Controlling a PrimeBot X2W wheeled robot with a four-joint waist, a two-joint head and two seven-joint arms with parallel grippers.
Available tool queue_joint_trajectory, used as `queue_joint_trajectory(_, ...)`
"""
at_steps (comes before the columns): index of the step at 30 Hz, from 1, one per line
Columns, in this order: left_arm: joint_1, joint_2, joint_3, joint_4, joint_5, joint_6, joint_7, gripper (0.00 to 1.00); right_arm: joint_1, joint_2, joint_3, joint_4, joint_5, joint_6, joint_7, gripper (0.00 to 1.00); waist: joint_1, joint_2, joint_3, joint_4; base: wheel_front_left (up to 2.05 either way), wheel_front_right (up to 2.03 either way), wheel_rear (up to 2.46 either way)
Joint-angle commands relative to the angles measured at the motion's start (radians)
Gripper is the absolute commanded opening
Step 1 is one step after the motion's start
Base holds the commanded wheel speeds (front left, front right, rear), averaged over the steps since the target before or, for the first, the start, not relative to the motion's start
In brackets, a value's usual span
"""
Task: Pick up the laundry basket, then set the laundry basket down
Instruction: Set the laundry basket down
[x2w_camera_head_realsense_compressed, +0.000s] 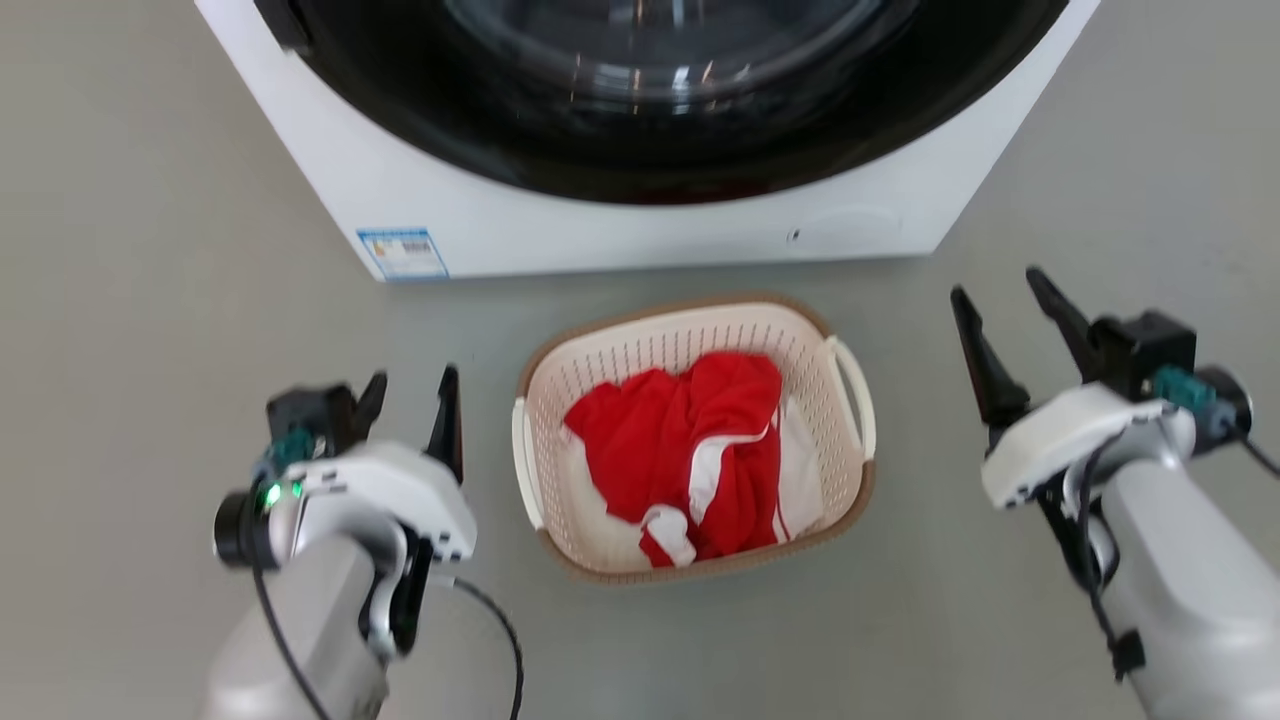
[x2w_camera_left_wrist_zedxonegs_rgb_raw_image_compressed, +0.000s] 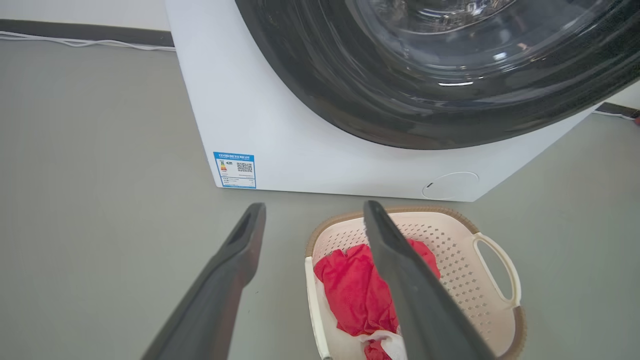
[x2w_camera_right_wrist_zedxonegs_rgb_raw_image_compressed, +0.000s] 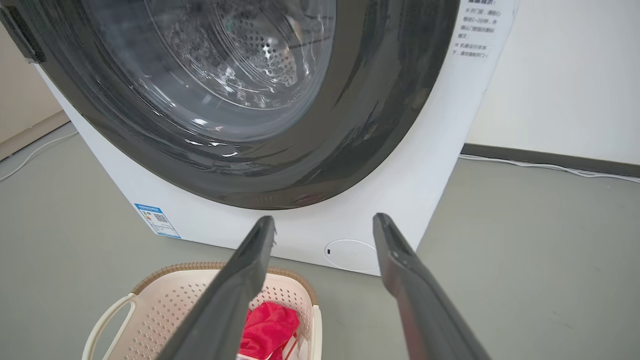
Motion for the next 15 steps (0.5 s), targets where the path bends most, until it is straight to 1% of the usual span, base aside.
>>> queue_joint_trajectory(1,0.019,0.031,0.046,-0.033,0.017,-0.003,-0.006,1.0,0.038,0.007,0.006,-0.03,-0.01,0.006,-0.011,1.0,0.0,0.0,-0.042,-0.009,0.0,0.0,0.0)
queue_joint_trajectory(3,0.066,0.034,0.08,-0.065,0.037,-0.006,-0.006,1.0,0.072,0.015,-0.008,-0.045,-0.019,0.006,-0.011,1.0,0.0,0.0,-0.066,-0.013,0.0,0.0,0.0)
queue_joint_trajectory(5,0.161,0.038,0.154,-0.141,0.073,-0.012,-0.006,1.0,0.139,0.032,-0.036,-0.08,-0.034,0.006,-0.011,1.0,0.0,0.0,-0.107,-0.02,0.0,0.0,0.0)
queue_joint_trajectory(10,0.282,0.036,0.221,-0.233,0.124,-0.032,-0.006,1.0,0.221,0.047,-0.072,-0.125,-0.051,0.006,-0.011,1.0,0.0,0.0,-0.158,-0.028,0.0,0.0,0.0)
queue_joint_trajectory(15,0.419,0.01,0.308,-0.344,0.174,-0.046,-0.006,1.0,0.317,0.068,-0.108,-0.189,-0.07,0.006,-0.011,1.0,0.0,0.0,-0.213,-0.041,0.0,0.0,0.0)
